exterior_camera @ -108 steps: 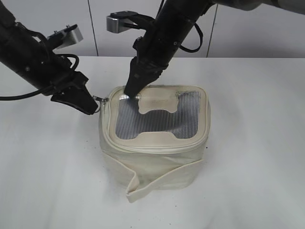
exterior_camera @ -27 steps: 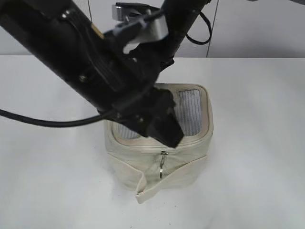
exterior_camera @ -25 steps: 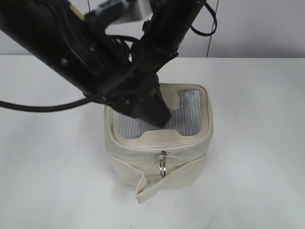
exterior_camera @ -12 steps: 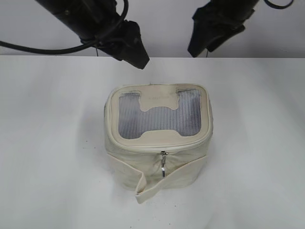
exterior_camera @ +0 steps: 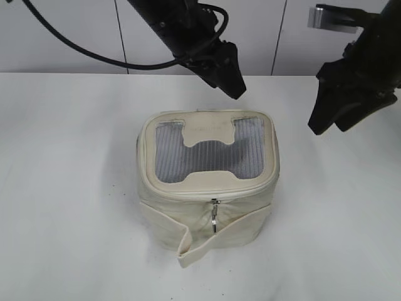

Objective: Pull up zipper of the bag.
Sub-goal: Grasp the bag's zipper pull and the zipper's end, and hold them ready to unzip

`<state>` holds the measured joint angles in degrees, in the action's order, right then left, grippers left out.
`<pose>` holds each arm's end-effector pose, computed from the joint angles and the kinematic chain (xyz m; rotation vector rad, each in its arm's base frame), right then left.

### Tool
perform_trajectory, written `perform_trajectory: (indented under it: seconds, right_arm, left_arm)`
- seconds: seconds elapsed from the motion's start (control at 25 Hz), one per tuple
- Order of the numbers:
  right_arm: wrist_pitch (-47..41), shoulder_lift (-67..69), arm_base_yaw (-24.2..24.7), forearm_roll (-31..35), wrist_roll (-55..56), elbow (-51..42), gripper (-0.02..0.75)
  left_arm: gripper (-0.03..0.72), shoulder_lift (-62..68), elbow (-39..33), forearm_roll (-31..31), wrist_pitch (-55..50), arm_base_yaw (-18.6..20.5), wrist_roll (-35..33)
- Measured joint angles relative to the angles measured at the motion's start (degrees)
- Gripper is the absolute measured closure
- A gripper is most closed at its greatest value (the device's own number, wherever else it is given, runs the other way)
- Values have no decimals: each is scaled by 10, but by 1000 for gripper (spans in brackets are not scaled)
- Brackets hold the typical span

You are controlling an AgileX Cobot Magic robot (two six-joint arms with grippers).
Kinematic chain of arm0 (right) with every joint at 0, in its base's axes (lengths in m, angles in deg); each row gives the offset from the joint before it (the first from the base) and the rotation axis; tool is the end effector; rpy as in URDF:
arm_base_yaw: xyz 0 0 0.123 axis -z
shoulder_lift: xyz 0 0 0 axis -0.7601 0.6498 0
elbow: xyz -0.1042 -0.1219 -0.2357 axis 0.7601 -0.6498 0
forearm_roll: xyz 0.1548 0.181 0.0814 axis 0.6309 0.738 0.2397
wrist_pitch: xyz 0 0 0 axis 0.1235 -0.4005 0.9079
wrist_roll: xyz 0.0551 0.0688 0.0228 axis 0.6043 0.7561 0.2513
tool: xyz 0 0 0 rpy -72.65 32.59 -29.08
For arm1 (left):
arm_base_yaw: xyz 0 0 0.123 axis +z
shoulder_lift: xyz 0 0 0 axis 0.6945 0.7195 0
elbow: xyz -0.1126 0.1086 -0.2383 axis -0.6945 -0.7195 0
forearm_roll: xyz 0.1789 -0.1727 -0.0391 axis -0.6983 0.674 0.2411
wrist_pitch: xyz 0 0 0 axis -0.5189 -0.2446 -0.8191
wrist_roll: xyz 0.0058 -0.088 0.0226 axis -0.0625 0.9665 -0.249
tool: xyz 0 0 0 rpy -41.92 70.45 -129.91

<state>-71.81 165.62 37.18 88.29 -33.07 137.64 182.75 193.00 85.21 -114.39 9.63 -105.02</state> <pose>0.3418 0.1030 0.2653 -0.6749 2.9042 0.4669 0.3539 -0.2880 0.2844 1.3599 2.3145 -0.6512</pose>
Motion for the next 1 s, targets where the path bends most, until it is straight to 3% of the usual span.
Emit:
perform_trajectory:
  seconds: [0.28,0.68,0.8,0.96,1.0]
  right_arm:
    - [2,-28,2,1,22,-85,289]
    - [6,-29,2,21,26,-97,289]
    - [9,-29,2,26,26,-97,289]
    - [18,-29,2,27,17,-97,289]
    - [19,-29,2,28,9,-99,289]
  left_arm:
    - [157,84,77,56,-32,0,-25]
    - [163,130,87,101,-54,-3,-31]
    - [260,132,88,99,-55,-9,-31]
    - [581,132,89,88,-56,-17,-31]
    - [613,132,89,87,-56,-17,-31]
